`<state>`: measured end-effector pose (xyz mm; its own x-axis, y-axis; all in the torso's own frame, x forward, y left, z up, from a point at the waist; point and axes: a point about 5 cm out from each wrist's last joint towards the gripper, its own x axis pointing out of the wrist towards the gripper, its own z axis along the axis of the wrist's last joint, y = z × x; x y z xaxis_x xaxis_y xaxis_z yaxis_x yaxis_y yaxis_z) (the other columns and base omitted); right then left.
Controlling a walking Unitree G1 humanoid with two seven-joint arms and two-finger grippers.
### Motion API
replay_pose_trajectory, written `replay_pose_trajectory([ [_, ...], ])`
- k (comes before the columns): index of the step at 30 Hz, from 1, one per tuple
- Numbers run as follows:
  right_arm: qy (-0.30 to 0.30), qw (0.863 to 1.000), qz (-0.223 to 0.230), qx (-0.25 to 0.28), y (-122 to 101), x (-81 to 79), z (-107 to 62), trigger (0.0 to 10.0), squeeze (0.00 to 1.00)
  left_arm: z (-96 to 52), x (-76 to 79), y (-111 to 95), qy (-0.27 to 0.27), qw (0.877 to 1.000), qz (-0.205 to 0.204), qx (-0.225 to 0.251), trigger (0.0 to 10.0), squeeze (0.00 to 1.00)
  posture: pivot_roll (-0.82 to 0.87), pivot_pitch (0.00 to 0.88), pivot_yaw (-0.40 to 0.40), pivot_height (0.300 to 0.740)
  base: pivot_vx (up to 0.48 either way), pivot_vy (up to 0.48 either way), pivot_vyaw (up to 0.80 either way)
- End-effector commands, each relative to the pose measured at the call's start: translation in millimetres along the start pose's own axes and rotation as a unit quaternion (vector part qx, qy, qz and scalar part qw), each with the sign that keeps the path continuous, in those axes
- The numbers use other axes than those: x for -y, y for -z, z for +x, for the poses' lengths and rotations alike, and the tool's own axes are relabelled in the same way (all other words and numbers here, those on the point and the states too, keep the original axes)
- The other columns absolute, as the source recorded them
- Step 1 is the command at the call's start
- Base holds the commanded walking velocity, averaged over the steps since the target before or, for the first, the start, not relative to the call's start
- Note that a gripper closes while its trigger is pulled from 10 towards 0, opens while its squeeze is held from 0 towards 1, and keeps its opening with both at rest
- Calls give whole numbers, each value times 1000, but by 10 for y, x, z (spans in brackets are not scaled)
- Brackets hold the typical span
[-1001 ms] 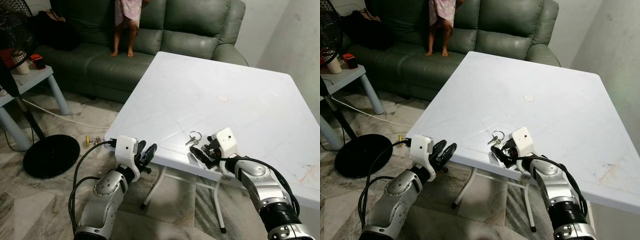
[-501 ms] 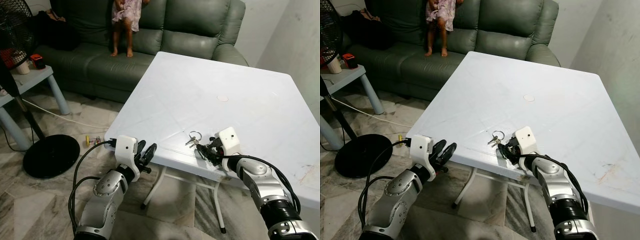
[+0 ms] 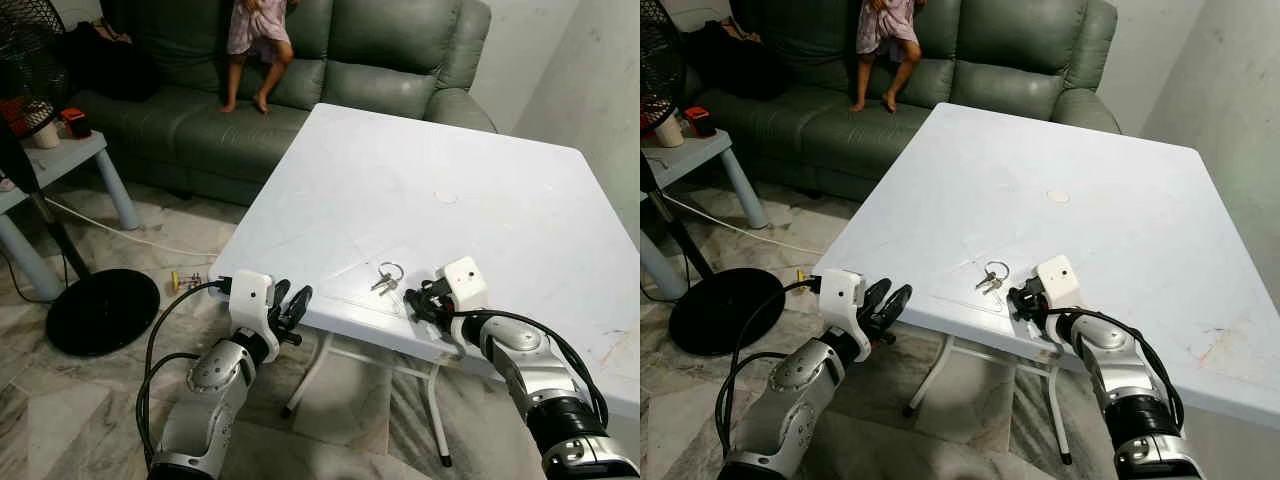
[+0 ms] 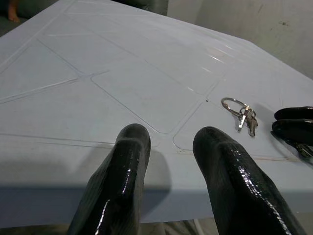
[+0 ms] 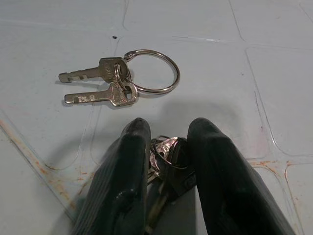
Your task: Hang keys on a hook
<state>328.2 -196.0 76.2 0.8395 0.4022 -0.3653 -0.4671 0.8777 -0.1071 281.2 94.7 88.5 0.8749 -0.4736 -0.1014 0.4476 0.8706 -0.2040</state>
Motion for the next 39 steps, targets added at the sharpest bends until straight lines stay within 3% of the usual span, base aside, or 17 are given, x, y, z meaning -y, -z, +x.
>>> replay_pose_trajectory([
  [1,9,1000,-1,0,-16,60,-14,0,0,6,42,-32,7,1000,6,5,10000,0,177,0,-99,736,0,0,0],
  [12,7,1000,1,4,-24,56,4,0,0,6,53,-18,8,1000,7,3,10000,0,179,0,-99,736,0,0,0],
  [21,25,996,44,74,-204,110,14,0,0,9,71,-5,11,1000,7,1,10000,0,179,0,-100,736,0,0,0],
  [22,27,994,60,90,-237,128,9,1255,0,9,75,-3,12,1000,7,1,10000,0,179,0,-101,736,0,0,0],
  [24,32,992,68,102,-268,150,1,1255,0,9,77,-2,12,1000,7,1,10000,0,179,0,-101,736,0,0,0],
  [25,34,990,75,110,-289,167,-3,3176,0,8,78,0,12,1000,7,1,10000,0,179,0,-101,736,0,0,0],
  [26,36,989,83,120,-311,188,-11,2235,0,8,80,3,13,1000,7,1,10000,0,178,0,-101,736,0,0,0],
  [28,39,987,86,128,-329,203,-19,2431,0,9,84,5,13,1000,7,1,10000,0,178,0,-101,736,0,0,0],
  [29,43,985,93,138,-357,225,-27,8431,0,10,85,5,13,1000,7,1,10000,0,178,0,-101,736,0,0,0],
  [30,42,983,102,146,-375,235,-33,9647,0,10,87,5,13,1000,7,1,10000,0,178,0,-101,736,0,0,0],
  [37,31,970,154,186,-469,274,-51,10000,0,7,91,14,12,1000,8,0,10000,0,178,0,-102,736,0,0,0],
  [39,17,949,211,234,-587,314,-86,10000,0,11,88,8,9,1000,10,1,10000,0,179,0,-104,736,0,0,0],
])
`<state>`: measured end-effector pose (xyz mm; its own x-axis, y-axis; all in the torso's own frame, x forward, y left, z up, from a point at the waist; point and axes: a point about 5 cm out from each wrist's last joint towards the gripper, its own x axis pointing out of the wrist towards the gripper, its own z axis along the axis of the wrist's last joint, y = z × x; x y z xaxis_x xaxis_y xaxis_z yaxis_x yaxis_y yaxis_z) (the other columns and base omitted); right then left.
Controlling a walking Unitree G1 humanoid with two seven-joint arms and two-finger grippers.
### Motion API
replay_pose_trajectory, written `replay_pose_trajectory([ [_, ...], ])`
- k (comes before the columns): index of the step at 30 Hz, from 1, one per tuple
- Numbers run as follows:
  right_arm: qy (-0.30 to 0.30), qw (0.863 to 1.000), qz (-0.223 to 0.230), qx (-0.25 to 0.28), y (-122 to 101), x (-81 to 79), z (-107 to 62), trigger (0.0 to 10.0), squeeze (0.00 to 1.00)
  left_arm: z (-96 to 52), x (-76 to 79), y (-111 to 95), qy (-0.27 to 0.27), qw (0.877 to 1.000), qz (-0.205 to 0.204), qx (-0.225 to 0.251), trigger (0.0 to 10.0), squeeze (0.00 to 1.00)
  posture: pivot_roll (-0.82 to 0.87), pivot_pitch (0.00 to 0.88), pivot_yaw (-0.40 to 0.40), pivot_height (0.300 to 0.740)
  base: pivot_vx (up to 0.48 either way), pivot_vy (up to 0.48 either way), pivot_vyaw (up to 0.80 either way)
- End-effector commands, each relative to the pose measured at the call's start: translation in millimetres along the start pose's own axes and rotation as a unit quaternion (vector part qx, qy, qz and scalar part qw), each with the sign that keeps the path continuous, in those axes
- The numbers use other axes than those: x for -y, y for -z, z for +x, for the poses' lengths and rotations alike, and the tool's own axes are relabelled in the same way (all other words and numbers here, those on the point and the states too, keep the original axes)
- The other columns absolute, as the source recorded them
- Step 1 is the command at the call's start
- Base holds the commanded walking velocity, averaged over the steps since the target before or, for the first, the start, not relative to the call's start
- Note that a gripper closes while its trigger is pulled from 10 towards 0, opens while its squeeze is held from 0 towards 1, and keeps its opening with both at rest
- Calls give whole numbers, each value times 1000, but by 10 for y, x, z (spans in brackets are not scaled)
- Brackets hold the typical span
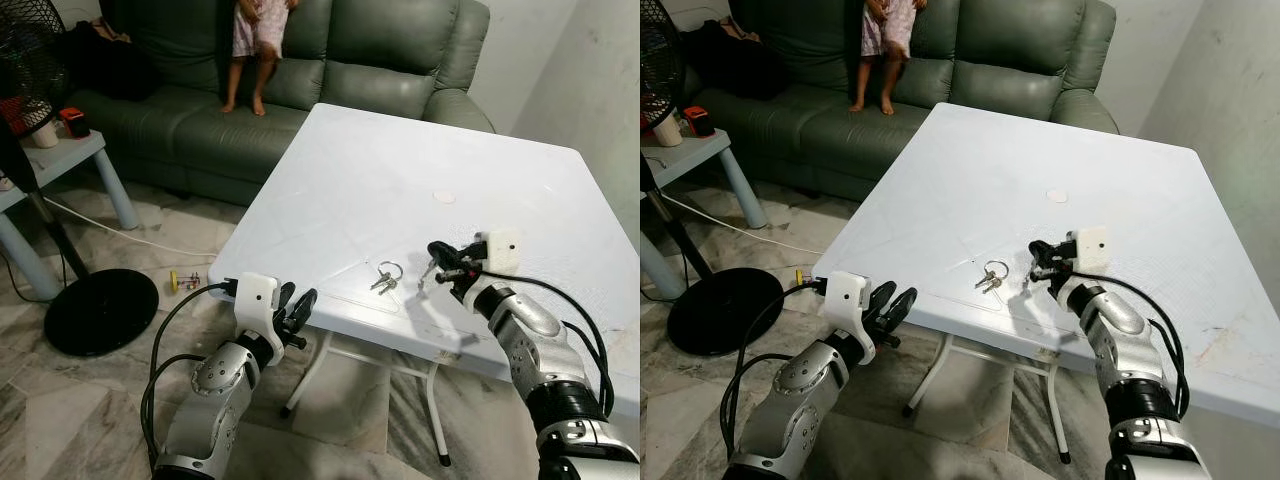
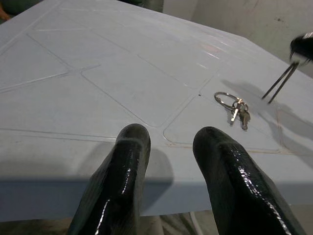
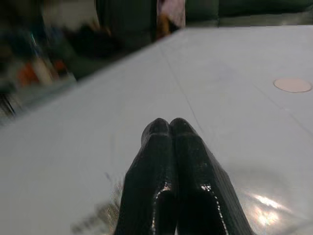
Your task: Hang keys on a hook
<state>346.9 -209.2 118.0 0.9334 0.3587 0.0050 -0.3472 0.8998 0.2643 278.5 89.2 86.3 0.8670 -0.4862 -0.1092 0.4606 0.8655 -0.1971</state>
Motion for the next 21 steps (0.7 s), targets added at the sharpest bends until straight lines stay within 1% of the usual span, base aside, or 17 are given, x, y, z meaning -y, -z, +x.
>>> replay_pose_trajectory([
  [1,-16,998,37,55,-232,-16,43,10000,0,8,32,-30,1,1000,6,7,10000,0,179,0,-104,736,0,0,0],
  [3,-25,995,52,87,-323,-31,44,10000,0,15,28,-43,-1,1000,9,11,10000,0,179,0,-106,736,0,0,0],
  [5,-25,993,49,105,-376,-42,40,10000,0,23,21,-69,-5,1000,15,18,10000,0,180,0,-107,736,0,0,0],
  [6,-27,991,44,124,-422,-55,32,10000,0,33,13,-86,-6,1000,14,20,10000,0,180,0,-107,736,0,0,0],
  [8,-21,990,31,137,-457,-68,22,10000,0,44,-4,-127,-11,999,15,31,10000,0,179,0,-107,736,0,0,0],
  [9,-1,986,12,165,-509,-93,-7,10000,0,66,-87,-234,-38,998,10,58,10000,0,179,0,-107,736,0,0,0],
  [10,4,985,9,173,-524,-103,-20,10000,0,71,-116,-266,-46,997,7,66,10000,0,179,0,-107,736,0,0,0],
  [11,6,984,8,177,-530,-108,-28,10000,0,73,-130,-281,-51,996,5,70,10000,0,179,0,-107,736,0,0,0],
  [13,30,982,-24,187,-512,-164,-89,10000,0,49,-218,-379,-62,994,2,94,10000,0,169,0,-100,736,0,0,0],
  [15,47,980,-38,191,-490,-196,-134,10000,0,30,-270,-418,-66,993,1,99,10000,0,167,0,-98,736,0,0,0],
  [16,56,978,-39,197,-457,-226,-193,10000,0,-2,-312,-464,-55,992,-19,109,10000,0,165,0,-94,736,0,0,0],
  [17,62,978,-35,197,-421,-248,-244,10000,0,-27,-355,-503,-58,991,-25,116,10000,0,163,0,-92,736,0,0,0],
  [18,62,978,-35,197,-421,-248,-244,10000,0,-27,-355,-503,-58,991,-25,116,10000,0,163,0,-92,736,0,0,0],
  [19,69,979,-37,189,-381,-267,-290,10000,0,-34,-411,-529,-72,991,-20,115,10000,0,163,0,-92,736,0,0,0],
  [21,77,979,-31,186,-346,-293,-344,10000,0,-50,-461,-570,-78,989,-19,122,10000,0,161,0,-89,736,0,0,0],
])
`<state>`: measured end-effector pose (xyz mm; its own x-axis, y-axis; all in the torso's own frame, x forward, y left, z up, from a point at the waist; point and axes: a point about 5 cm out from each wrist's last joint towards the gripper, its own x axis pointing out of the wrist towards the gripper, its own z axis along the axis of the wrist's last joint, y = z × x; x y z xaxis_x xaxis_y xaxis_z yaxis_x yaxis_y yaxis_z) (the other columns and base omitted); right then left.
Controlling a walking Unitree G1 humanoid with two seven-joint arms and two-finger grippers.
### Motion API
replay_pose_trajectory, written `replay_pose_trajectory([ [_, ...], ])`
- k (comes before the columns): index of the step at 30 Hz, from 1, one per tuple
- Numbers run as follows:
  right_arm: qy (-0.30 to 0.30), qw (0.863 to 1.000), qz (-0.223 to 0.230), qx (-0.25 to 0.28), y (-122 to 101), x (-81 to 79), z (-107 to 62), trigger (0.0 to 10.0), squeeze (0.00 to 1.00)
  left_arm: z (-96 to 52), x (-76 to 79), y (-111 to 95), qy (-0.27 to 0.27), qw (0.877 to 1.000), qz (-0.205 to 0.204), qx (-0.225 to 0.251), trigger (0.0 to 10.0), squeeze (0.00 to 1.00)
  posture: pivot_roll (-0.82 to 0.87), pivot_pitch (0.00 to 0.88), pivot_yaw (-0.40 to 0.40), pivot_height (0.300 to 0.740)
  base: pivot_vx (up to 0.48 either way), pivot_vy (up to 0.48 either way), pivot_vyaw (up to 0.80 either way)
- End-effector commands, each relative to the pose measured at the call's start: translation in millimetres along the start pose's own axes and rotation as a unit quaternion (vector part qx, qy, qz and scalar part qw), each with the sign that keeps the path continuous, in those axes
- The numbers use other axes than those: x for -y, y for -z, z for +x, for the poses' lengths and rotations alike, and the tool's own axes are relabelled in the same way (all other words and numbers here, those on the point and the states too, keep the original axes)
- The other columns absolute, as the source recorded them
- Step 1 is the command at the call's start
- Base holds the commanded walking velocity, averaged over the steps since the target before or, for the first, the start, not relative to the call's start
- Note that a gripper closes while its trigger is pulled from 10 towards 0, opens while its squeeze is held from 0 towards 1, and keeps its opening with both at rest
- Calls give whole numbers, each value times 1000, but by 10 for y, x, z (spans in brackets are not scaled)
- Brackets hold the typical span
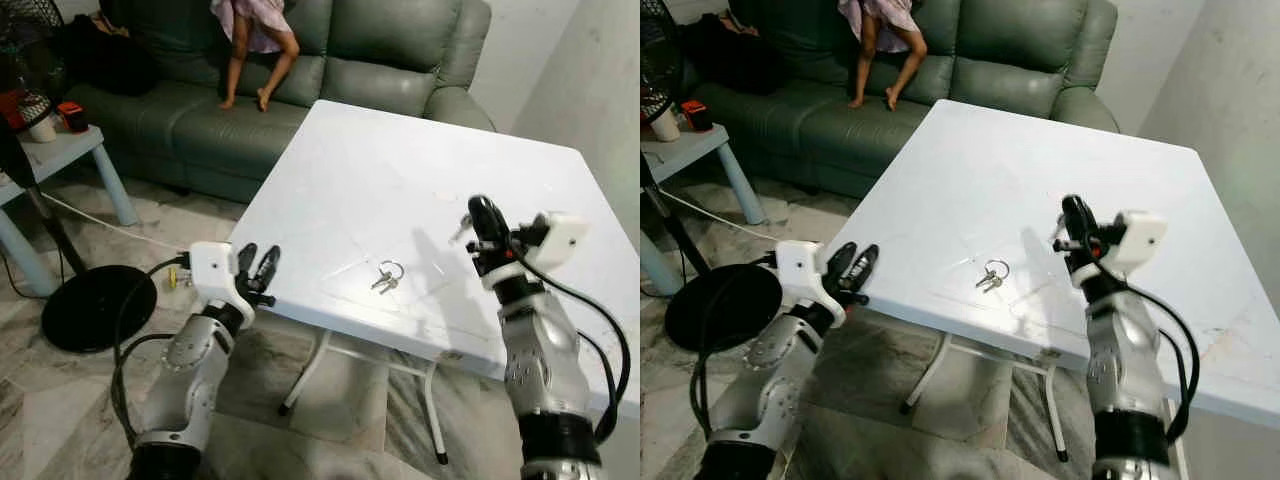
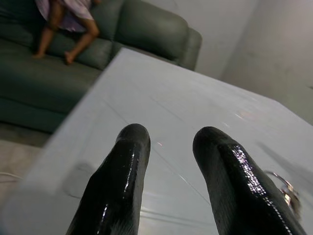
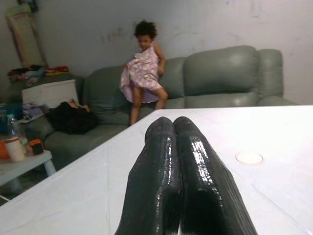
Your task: Hang keys on a hook
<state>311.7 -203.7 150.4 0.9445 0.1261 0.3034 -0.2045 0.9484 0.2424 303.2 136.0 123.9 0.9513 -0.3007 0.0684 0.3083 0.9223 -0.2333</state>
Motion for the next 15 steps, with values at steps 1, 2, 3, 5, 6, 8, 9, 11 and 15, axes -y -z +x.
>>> replay_pose_trajectory([
  [1,6,1000,-4,10,-86,-38,-35,10000,0,26,-29,-117,0,1000,-4,17,10000,0,157,0,-85,736,0,0,0],
  [2,9,1000,-8,9,-88,-48,-58,10000,0,27,-53,-145,-5,1000,-4,21,10000,0,157,0,-85,736,0,0,0],
  [3,13,1000,-17,7,-95,-65,-80,10000,0,26,-76,-173,-9,1000,-4,26,10000,0,153,0,-80,736,0,0,0],
  [5,20,999,-26,7,-117,-114,-111,10000,0,34,-125,-250,-15,999,-9,37,10000,0,147,0,-77,736,0,0,0],
  [6,20,999,-26,7,-117,-114,-111,10000,0,34,-125,-250,-15,999,-9,37,10000,0,147,0,-77,736,0,0,0],
  [8,21,998,-56,3,-131,-177,-103,10000,0,57,-138,-312,-12,999,-5,44,10000,0,143,0,-73,736,0,0,0],
  [9,25,997,-68,-5,-123,-189,-100,10000,0,66,-143,-325,-12,999,-6,44,10000,0,140,0,-70,736,0,0,0],
  [11,23,996,-85,-10,-109,-212,-98,10000,0,76,-144,-335,-11,999,-8,46,10000,0,139,0,-69,736,0,0,0],
  [15,16,994,-107,-24,-68,-249,-129,10000,0,76,-140,-310,-8,999,-9,46,10000,0,137,0,-66,736,0,0,0],
])
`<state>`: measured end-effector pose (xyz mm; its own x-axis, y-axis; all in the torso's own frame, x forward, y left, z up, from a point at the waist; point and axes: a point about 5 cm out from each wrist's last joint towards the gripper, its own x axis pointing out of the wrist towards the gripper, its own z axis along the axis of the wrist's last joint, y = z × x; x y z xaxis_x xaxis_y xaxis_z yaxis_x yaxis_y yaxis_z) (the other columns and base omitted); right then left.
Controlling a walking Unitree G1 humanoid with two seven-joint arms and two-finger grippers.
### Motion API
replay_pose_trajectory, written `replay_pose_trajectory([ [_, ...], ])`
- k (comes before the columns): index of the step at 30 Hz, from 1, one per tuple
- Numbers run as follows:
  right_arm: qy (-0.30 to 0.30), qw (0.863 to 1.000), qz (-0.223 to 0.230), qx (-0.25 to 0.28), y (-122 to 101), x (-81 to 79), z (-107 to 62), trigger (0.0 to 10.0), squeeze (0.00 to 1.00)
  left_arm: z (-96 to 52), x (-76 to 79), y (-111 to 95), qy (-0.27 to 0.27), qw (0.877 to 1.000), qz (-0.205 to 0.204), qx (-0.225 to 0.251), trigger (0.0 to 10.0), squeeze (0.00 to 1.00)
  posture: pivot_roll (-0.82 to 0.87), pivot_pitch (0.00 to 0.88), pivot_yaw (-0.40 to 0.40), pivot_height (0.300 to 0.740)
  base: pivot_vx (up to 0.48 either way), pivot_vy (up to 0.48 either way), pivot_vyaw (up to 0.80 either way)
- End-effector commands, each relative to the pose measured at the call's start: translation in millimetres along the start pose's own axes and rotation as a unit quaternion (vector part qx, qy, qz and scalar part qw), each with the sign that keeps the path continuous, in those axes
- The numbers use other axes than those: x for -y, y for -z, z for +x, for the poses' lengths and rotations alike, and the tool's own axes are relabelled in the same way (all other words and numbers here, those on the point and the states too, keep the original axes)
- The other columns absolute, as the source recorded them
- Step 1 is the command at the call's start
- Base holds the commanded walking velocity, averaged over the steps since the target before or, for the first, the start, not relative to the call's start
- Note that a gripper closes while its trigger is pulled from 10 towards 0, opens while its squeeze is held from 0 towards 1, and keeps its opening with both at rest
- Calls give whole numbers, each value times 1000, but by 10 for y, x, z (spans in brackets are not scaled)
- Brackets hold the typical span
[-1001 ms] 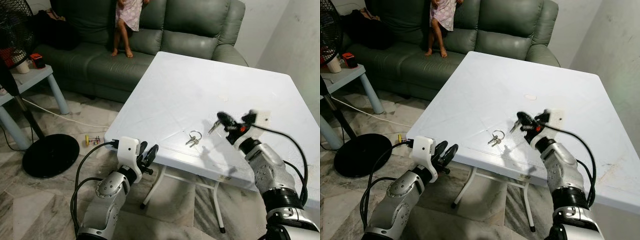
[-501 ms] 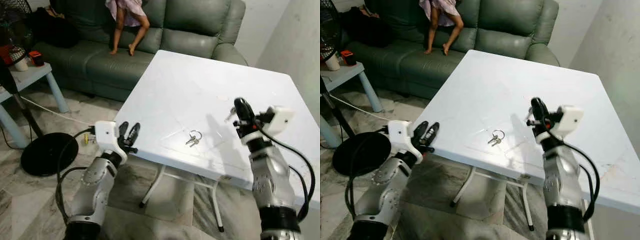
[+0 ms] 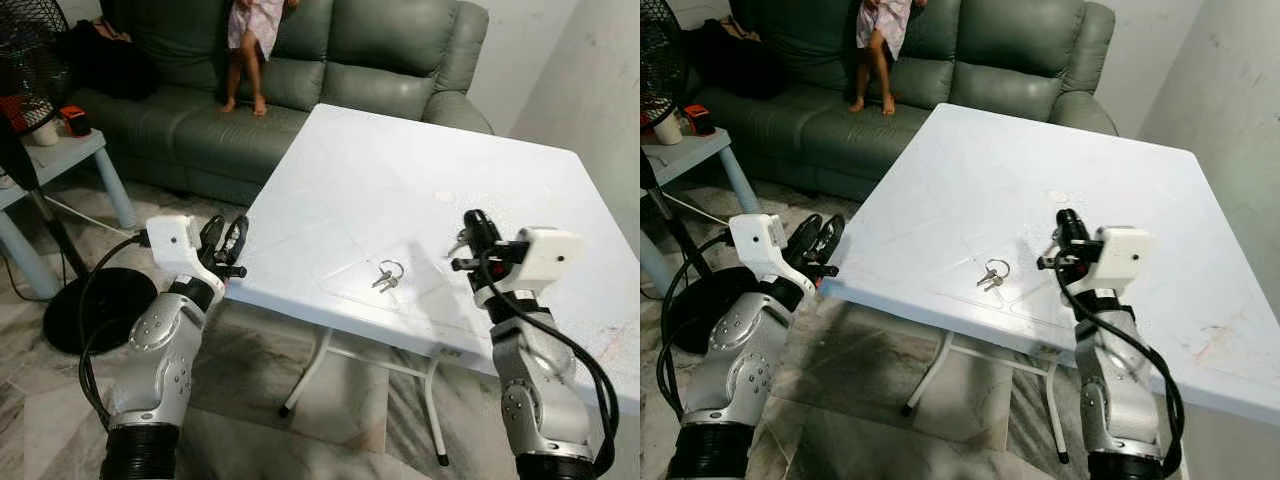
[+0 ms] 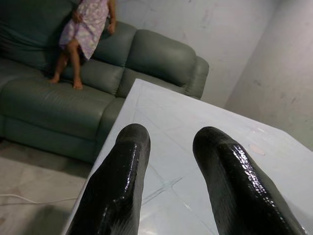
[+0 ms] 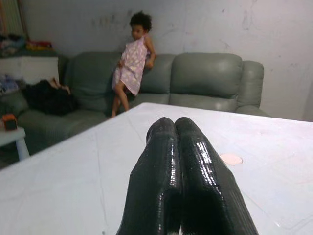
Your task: Hang keys on a hook
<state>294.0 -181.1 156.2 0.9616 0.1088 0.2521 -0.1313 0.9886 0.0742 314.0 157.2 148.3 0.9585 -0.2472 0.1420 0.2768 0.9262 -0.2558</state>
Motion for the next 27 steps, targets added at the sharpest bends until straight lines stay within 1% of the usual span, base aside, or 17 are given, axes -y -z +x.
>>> replay_pose_trajectory([
  [1,3,1000,-10,-8,11,8,-27,10000,0,11,23,21,4,1000,-3,-1,10000,0,137,0,-66,736,0,0,0],
  [5,-10,999,-19,-27,94,-25,-51,10000,0,5,30,82,1,1000,-6,-7,10000,0,131,0,-60,736,0,0,0],
  [6,-10,999,-21,-45,151,-31,-50,10000,0,7,36,106,-1,1000,-7,-10,10000,0,133,0,-64,736,0,0,0],
  [7,-9,998,-22,-51,168,-34,-48,10000,0,8,38,112,-2,1000,-8,-11,10000,0,133,0,-64,736,0,0,0],
  [13,-9,998,-23,-49,155,-64,-17,10000,0,8,71,128,-4,1000,-8,-7,10000,0,142,0,-73,736,0,0,-718],
  [14,-12,998,-29,-47,144,-86,-11,10000,0,4,89,132,-3,1000,-12,-5,10000,0,141,0,-74,736,0,0,-712],
  [23,-8,998,-25,-54,169,-99,-50,10000,0,6,86,134,-7,1000,-10,-2,10000,0,145,0,-82,736,0,0,-717],
  [27,-8,998,-25,-55,171,-102,-43,10000,0,13,111,148,-5,1000,-13,-3,10000,0,145,0,-84,736,0,0,-716],
])
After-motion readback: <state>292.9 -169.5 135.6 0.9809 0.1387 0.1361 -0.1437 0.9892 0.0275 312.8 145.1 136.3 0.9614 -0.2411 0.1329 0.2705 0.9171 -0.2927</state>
